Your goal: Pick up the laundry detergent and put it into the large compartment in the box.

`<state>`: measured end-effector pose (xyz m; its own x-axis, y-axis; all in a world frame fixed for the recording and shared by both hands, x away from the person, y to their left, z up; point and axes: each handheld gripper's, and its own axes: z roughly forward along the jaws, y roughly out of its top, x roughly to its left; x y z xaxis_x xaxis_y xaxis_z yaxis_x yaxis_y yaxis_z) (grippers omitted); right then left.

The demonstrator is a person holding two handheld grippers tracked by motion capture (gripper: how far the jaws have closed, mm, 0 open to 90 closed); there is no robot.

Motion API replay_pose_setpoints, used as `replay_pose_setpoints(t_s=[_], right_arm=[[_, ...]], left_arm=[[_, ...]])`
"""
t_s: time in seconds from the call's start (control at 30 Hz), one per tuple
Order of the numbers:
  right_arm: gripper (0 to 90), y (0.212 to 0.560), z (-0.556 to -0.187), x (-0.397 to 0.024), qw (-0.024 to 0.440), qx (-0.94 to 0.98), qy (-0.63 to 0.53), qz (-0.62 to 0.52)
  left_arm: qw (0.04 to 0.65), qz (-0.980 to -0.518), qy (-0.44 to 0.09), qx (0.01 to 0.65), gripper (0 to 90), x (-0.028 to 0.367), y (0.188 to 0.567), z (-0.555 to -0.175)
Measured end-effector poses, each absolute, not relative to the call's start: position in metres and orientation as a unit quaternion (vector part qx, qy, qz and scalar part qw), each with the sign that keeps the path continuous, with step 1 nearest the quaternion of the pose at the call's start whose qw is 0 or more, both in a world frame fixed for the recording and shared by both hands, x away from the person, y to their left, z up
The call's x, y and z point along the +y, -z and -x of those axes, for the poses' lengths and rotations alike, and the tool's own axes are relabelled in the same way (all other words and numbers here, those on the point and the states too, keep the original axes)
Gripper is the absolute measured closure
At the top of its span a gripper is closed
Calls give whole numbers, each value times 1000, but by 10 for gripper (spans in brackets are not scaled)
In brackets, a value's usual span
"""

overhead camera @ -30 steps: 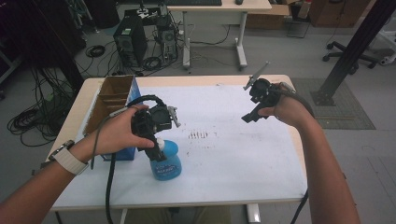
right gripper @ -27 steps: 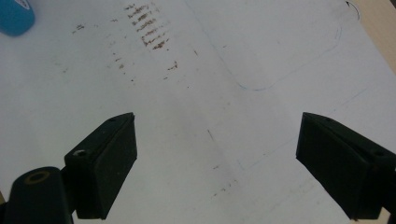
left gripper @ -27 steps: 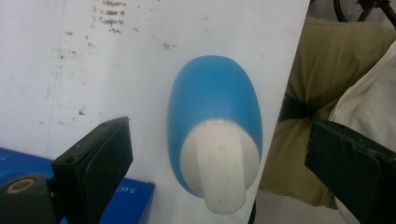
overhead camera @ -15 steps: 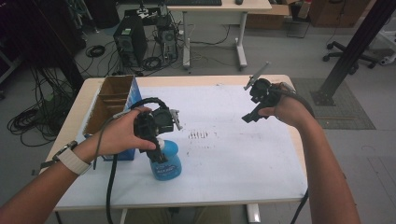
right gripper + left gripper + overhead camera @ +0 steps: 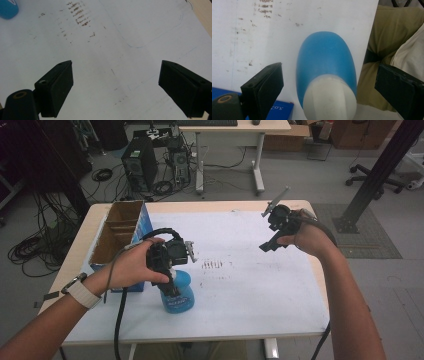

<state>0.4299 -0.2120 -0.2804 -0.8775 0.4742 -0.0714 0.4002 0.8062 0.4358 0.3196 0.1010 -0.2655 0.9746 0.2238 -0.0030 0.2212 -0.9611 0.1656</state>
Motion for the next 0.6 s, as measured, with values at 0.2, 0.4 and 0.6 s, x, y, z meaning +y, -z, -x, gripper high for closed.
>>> replay_pose_setpoints(t_s=[0.2,0.4,0.6], right_arm=[[125,281,-430,-212,89,946,-210,-230],[125,281,-430,-212,88,946,-210,-231],[125,281,-430,-211,88,946,-210,-231]], left_arm=[[82,-990,-8,113,86,100,270,-320],[78,-990,-7,114,85,101,276,-321],[79,-990,-6,117,86,102,281,-322]])
